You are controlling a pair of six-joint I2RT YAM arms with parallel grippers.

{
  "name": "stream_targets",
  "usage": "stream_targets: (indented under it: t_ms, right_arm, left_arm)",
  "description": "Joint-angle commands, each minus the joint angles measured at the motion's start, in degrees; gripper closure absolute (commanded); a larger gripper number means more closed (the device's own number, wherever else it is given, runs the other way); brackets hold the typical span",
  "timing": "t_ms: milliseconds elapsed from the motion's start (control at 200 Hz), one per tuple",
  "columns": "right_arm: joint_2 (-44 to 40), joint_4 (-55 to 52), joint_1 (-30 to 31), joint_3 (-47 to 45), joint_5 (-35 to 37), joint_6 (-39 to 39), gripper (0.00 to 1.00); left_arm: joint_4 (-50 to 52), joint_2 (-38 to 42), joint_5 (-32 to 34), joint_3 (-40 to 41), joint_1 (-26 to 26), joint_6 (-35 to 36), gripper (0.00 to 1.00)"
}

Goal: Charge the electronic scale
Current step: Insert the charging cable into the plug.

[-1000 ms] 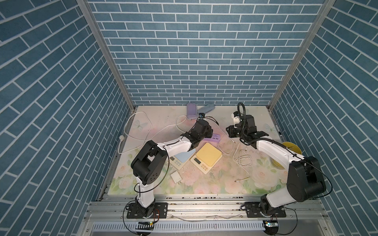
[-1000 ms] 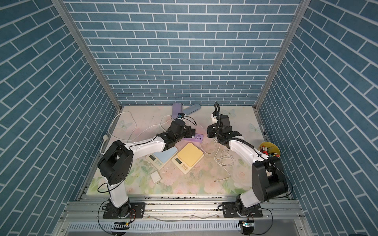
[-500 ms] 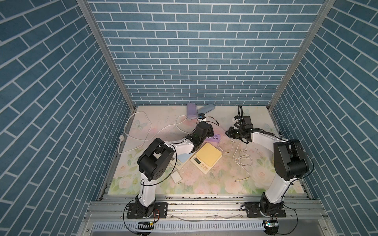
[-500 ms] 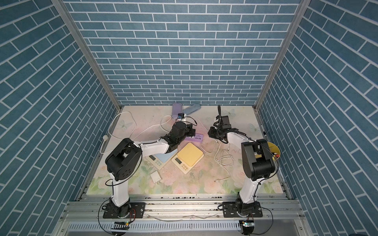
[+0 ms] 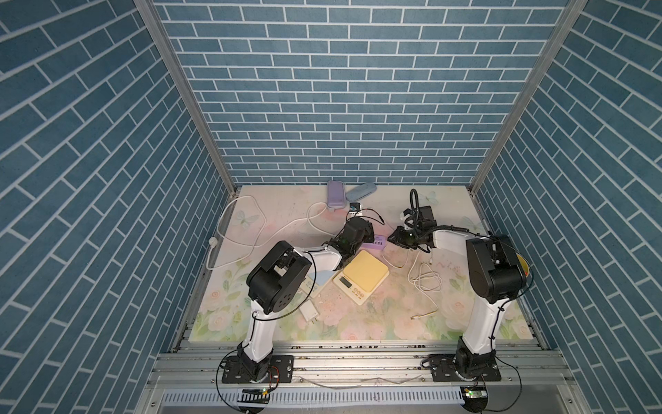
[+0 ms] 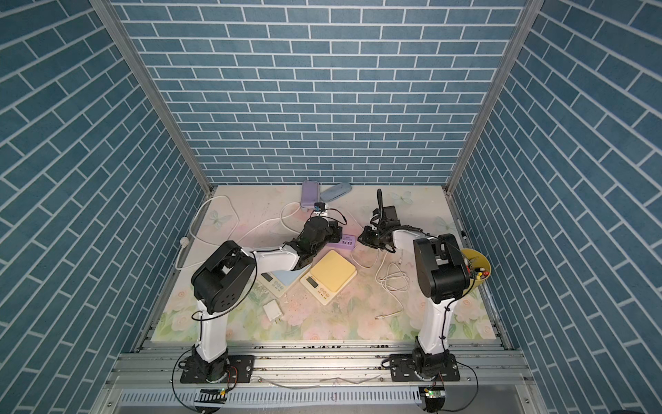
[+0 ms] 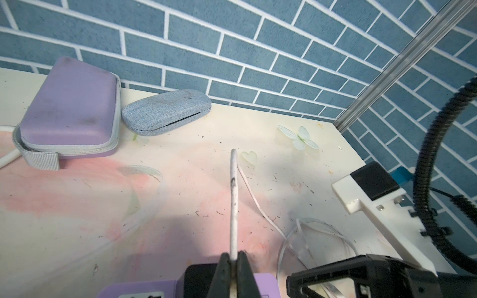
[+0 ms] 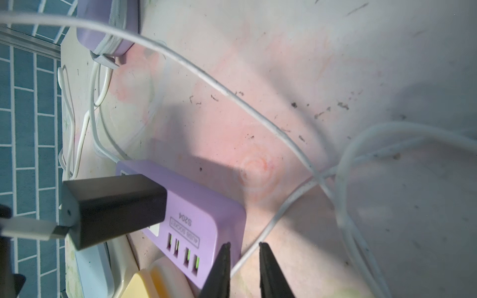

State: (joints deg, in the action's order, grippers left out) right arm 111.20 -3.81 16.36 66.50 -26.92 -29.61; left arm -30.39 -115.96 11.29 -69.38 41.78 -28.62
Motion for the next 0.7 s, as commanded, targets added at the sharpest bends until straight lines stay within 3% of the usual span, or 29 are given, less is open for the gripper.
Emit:
stream_targets:
  t_ms: [0, 695]
  right_arm:
    - [1.5, 0.7, 0.5, 1.2, -1.4, -1.5, 0.78]
    - [3.4, 2.1, 4.1, -0.3, -2.9, -1.7, 0.8]
  left_arm:
    - [0.2, -1.4, 1.4, 0.5, 0.2, 1.5, 1.0]
    - [1.0, -1.8, 5.4, 0.5, 0.2, 3.2, 1.0]
